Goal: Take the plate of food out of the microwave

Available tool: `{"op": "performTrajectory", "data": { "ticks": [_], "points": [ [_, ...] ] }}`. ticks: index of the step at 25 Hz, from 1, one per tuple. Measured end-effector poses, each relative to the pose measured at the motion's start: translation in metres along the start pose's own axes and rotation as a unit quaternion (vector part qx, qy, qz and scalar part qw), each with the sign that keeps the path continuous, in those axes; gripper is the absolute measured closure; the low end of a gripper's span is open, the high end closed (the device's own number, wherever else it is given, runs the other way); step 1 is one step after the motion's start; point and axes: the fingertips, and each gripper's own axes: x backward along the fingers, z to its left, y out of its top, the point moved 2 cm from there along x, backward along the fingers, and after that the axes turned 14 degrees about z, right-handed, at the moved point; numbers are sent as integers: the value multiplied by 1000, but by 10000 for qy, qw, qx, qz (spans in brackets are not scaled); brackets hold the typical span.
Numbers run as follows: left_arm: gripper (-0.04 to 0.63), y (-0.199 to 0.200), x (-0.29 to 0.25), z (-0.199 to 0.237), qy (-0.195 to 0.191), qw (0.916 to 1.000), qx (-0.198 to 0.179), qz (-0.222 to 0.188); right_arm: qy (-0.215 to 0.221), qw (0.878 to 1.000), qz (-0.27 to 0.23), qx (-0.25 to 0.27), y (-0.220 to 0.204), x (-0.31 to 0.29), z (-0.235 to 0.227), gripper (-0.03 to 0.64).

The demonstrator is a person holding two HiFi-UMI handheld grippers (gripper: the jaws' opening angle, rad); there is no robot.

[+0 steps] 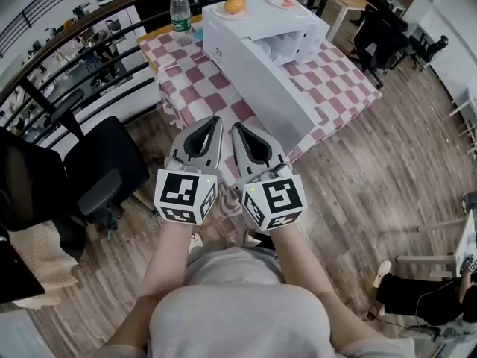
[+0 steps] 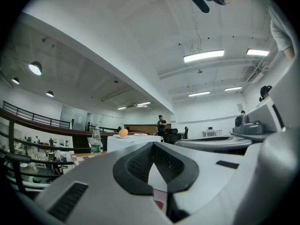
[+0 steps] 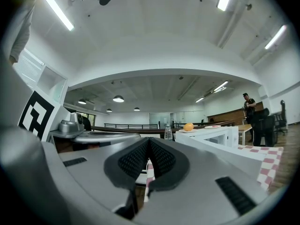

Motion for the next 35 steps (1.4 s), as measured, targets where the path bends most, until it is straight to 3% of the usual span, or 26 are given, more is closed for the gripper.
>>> {"op": "performTrajectory", "data": {
  "ticks": [22, 35],
  "points": [
    [594, -6, -72, -142, 14, 10000, -29, 54, 133, 9999, 43, 10, -38, 83, -122, 594],
    [594, -4, -106, -206, -432, 9988, -191, 85, -418, 9987, 41, -291, -57, 127, -181, 594]
  ]
}}
